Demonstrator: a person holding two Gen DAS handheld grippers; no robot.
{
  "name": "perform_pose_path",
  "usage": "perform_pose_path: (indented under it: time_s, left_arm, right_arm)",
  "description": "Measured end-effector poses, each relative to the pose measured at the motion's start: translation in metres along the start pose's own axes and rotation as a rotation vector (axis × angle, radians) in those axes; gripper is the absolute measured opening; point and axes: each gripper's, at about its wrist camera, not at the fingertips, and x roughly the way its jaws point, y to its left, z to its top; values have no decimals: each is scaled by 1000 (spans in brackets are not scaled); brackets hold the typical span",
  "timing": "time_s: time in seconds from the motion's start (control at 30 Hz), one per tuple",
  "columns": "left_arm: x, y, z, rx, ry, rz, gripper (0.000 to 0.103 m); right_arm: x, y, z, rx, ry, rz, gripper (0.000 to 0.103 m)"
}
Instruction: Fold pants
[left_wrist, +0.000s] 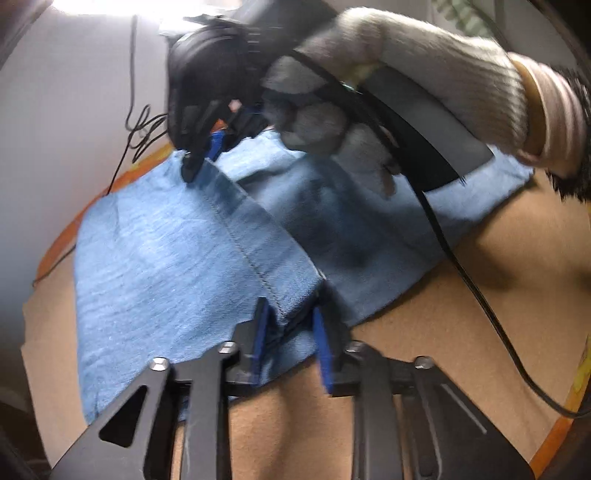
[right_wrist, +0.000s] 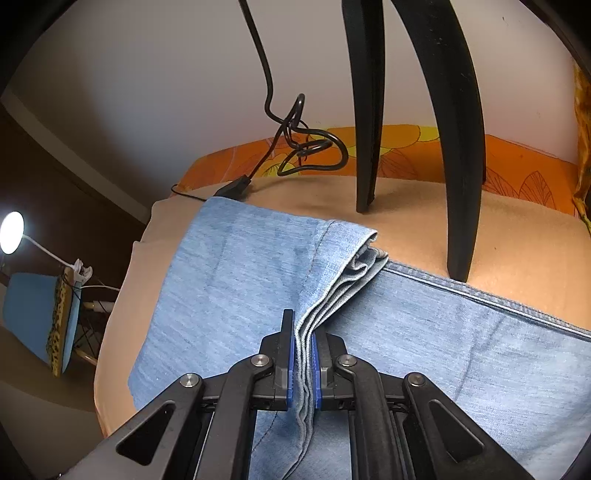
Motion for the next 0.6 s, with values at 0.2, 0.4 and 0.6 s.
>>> perform_pose_path:
  time_s: [0.2,0.4,0.6]
  left_arm:
    - [-7,11,2,-71,-42,-19,9]
    - [-28,13,0,-140,-106,-45,9]
    - [-51,-1,11,-148,-166,-64,8]
  right_arm:
    - [-1,3,0,-3,-4,-3,5]
    - [-13,6,0,-13,-33,-4,5]
    - [-50,1,2,-11,-87,-7,4]
